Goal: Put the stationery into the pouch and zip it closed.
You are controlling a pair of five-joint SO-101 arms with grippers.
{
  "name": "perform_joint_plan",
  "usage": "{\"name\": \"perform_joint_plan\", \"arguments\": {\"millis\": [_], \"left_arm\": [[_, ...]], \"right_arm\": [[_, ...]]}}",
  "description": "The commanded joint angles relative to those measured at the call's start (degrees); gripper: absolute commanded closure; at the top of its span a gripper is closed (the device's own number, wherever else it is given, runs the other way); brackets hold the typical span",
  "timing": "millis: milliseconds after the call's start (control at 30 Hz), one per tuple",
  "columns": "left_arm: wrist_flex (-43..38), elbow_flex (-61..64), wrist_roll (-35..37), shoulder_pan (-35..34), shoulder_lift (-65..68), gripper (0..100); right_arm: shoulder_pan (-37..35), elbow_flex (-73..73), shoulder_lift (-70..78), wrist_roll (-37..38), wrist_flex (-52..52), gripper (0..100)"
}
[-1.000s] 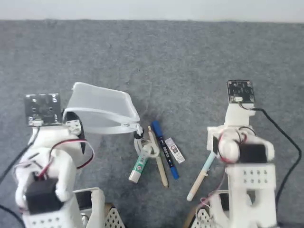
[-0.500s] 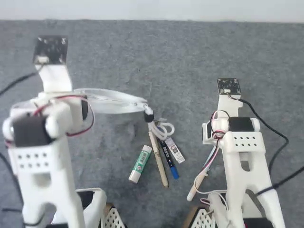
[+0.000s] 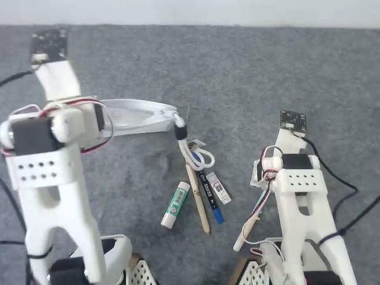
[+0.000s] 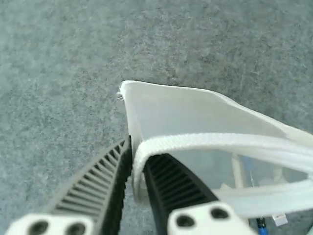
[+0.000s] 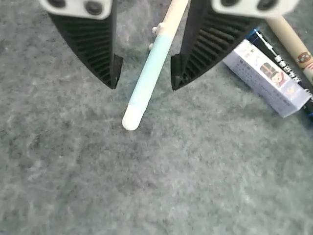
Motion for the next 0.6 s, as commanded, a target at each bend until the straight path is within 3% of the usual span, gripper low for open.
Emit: {"name": "perform_joint_plan", "arguments": {"millis": [0, 267, 467, 567], "left_arm": [[0.18, -1.71, 1.05, -2.90, 0.53, 99], [-0.62, 1.01, 1.05, -3.43, 0.35, 99], [-0.26, 1.01, 1.32, -3.52, 0.35, 99], [0.79, 1.01, 1.32, -3.52, 0.35, 99]], "right_arm": [[0.31, 0.18, 0.04, -0.62, -1.27, 83.8], [0.48, 0.26, 0.04, -0.70, -1.36, 84.4], [0.75, 1.23, 0.04, -0.70, -5.49, 96.8], [0.48, 2.99, 0.04, -0.70, -6.46, 94.7]]}}
